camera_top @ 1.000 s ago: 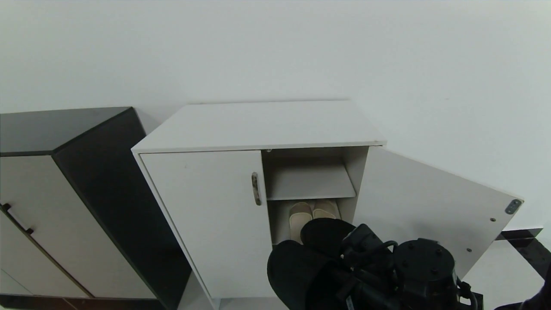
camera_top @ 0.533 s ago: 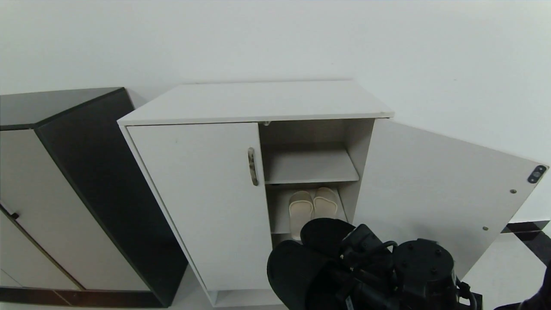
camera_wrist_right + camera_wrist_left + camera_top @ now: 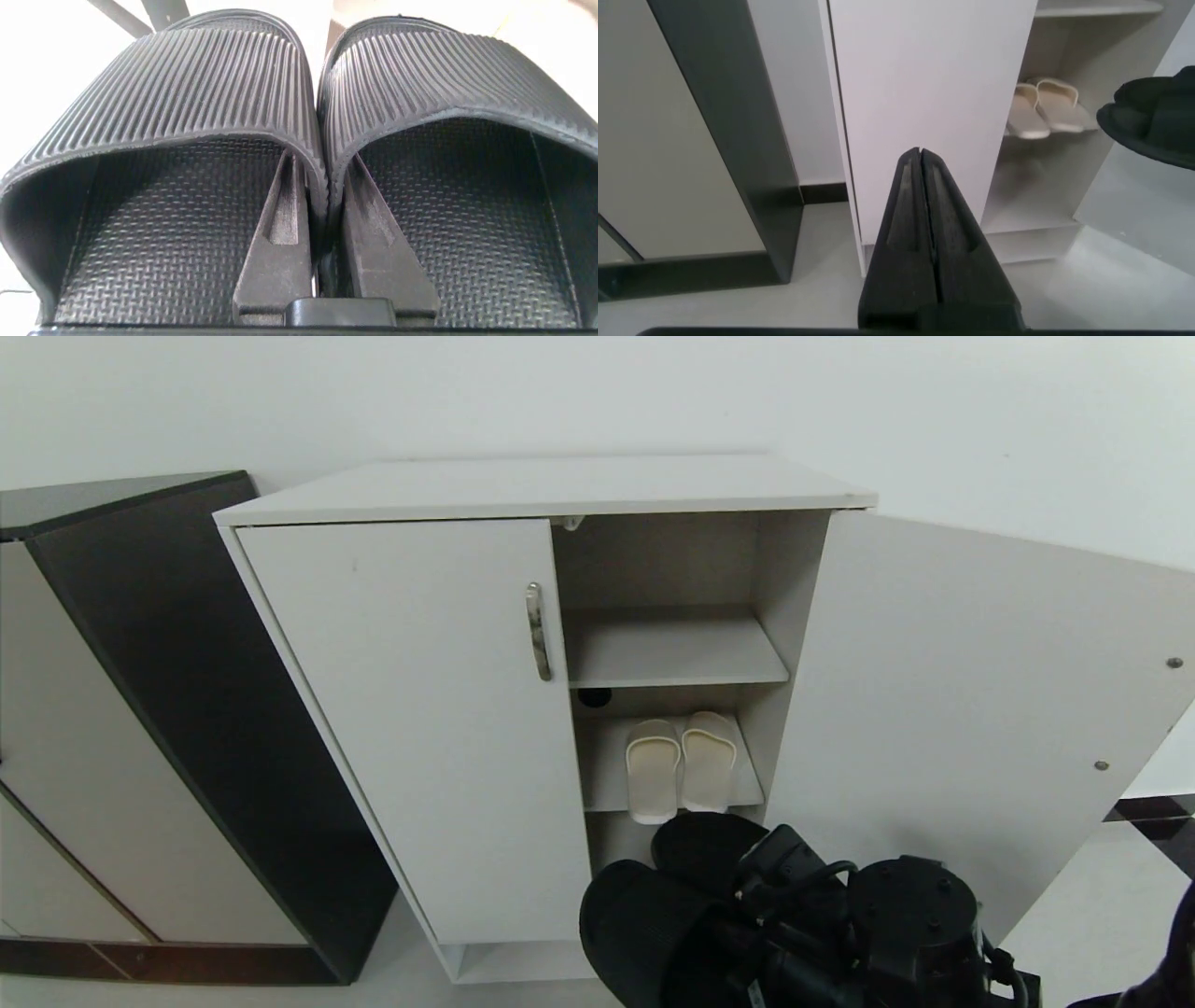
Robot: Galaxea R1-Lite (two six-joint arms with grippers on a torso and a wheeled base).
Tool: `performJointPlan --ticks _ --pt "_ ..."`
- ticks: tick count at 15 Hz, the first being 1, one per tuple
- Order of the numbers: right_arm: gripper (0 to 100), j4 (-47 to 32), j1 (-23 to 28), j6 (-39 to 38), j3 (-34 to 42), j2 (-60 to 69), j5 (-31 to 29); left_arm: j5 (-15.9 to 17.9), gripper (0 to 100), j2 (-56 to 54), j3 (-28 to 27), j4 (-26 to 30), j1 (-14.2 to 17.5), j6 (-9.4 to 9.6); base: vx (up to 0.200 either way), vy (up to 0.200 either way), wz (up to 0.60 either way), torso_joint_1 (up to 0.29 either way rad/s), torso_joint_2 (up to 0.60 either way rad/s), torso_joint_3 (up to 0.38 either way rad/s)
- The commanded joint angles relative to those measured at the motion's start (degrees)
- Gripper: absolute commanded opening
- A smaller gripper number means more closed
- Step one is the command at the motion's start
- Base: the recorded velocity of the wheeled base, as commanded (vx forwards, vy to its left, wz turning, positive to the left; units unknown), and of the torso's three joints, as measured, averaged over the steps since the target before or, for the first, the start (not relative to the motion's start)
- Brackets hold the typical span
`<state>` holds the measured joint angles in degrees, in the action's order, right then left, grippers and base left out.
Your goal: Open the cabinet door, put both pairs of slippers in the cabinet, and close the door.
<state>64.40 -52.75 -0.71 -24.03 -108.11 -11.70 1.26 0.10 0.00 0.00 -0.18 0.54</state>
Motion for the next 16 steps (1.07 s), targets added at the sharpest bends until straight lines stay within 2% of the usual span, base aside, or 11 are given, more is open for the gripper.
performJointPlan --ticks 1,4,11,14,16 --pt "0 0.02 0.01 0.0 0.03 -0.35 0.01 -0.03 0 -0.01 0.0 0.0 0.01 -0.01 0.0 0.0 0.0 -0.041 0.44 0.408" --pt "0 0.11 0.01 0.0 -0.05 -0.97 -0.07 -0.03 0 -0.01 0.0 0.0 0.01 -0.01 0.0 0.0 0.0 -0.014 0.26 0.246" --pt "0 -0.33 -0.07 0.0 -2.69 -1.14 -1.04 -0.03 0 -0.01 0.0 0.0 0.01 -0.01 0.0 0.0 0.0 0.0 0.01 0.009" --pt "0 -8.15 -0.95 -3.25 -9.72 -0.18 -7.19 -0.03 0 -0.01 0.0 0.0 0.01 -0.01 0.0 0.0 0.0 0.0 0.0 0.0" --pt "0 -17.03 -1.04 -6.59 -15.35 2.37 -10.71 -0.03 0 -0.01 0.0 0.0 0.01 -0.01 0.0 0.0 0.0 0.0 0.0 0.0"
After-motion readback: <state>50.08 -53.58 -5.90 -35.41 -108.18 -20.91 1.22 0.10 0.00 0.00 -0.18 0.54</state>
